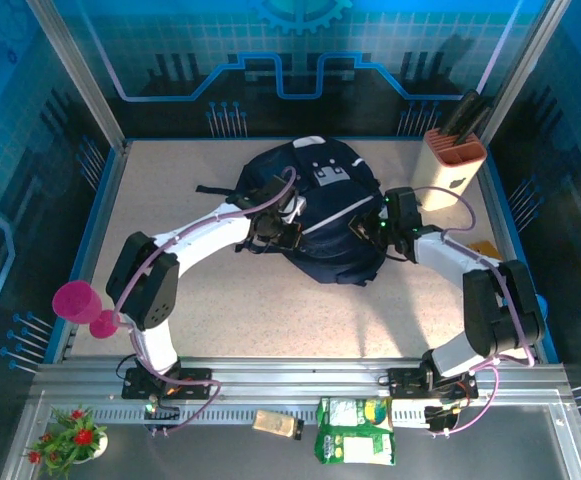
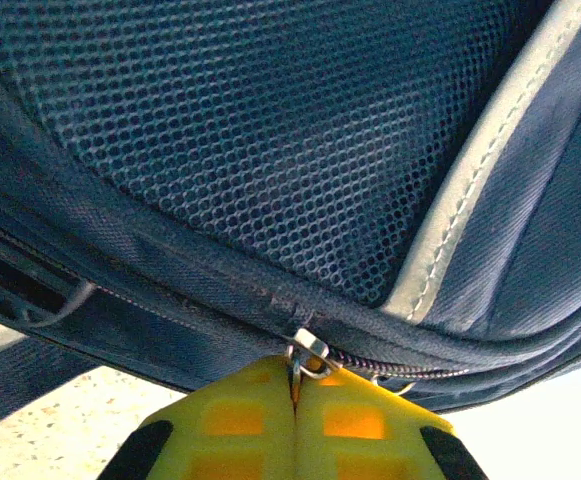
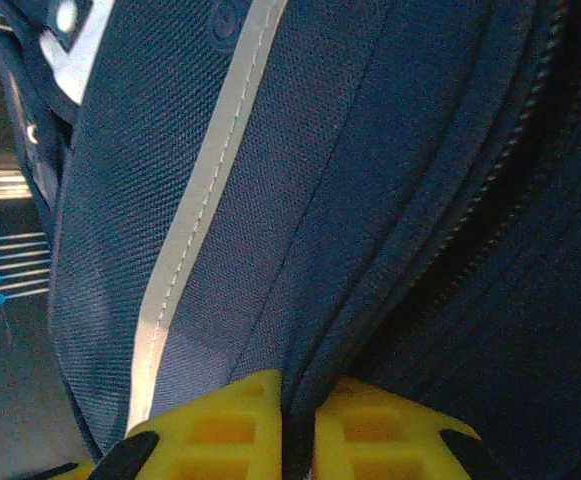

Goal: Pack the student bag
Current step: Unzip the student bag at the top-center of the table, then move the personal item to the middle-right of the table.

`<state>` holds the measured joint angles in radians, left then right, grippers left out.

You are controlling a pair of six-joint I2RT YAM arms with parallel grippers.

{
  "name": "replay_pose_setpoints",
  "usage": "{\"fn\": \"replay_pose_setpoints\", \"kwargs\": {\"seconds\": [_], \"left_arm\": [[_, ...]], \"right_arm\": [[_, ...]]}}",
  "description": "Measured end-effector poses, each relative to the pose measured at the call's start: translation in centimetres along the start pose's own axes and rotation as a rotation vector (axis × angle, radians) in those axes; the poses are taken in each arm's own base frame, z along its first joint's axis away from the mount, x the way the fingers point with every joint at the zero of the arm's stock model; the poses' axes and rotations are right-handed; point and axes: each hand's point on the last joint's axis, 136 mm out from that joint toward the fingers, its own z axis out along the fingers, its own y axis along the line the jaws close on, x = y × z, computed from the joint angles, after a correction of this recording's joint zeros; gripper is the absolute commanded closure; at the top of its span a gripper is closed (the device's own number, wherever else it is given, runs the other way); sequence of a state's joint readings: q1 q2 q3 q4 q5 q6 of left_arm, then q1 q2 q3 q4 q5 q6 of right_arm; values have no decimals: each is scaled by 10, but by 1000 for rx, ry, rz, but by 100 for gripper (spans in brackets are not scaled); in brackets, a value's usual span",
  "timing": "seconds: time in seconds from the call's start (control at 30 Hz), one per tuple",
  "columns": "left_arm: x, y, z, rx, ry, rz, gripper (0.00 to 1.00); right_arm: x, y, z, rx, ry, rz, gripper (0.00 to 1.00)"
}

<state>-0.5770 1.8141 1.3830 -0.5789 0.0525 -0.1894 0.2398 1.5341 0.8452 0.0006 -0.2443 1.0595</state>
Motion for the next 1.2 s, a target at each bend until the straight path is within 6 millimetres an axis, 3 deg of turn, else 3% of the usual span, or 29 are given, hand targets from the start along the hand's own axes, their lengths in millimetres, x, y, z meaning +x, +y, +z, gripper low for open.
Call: {"fn": "replay_pose_setpoints", "kwargs": {"seconds": [0.13, 0.2, 0.23, 0.27, 0.33, 0.5, 0.63, 0.73, 0.83, 0.97, 1.2], "left_arm": [[-7, 13, 0, 12, -6, -90, 97], [-12, 21, -1, 13, -18, -131, 82], [-14, 25, -2, 13, -25, -147, 70], [-16, 31, -3, 11, -31, -167, 59], [-17, 42, -7, 15, -42, -202, 49], [-9, 64, -38, 13, -106, -254, 23], [-13, 74, -77, -5, -216, -280, 5], [-13, 86, -100, -43, -298, -295, 1], [-9, 97, -110, -80, -343, -309, 1], [-3, 104, -111, -103, -353, -318, 1], [-6, 104, -112, -103, -368, -317, 1]], "right_arm": [[1, 8, 7, -15, 28, -46, 80], [2, 16, 7, -30, 38, -84, 70], [3, 19, 6, -37, 43, -111, 63], [3, 21, 5, -36, 46, -136, 51], [2, 22, -1, -23, 43, -185, 31], [-14, 26, -42, 48, -82, -334, 0], [-42, 26, -82, 108, -239, -405, 0], [-63, 4, -101, 200, -335, -388, 0], [-72, -38, -109, 338, -379, -340, 0], [-75, -99, -117, 502, -392, -251, 0], [-95, -175, -124, 651, -372, -48, 0]]}}
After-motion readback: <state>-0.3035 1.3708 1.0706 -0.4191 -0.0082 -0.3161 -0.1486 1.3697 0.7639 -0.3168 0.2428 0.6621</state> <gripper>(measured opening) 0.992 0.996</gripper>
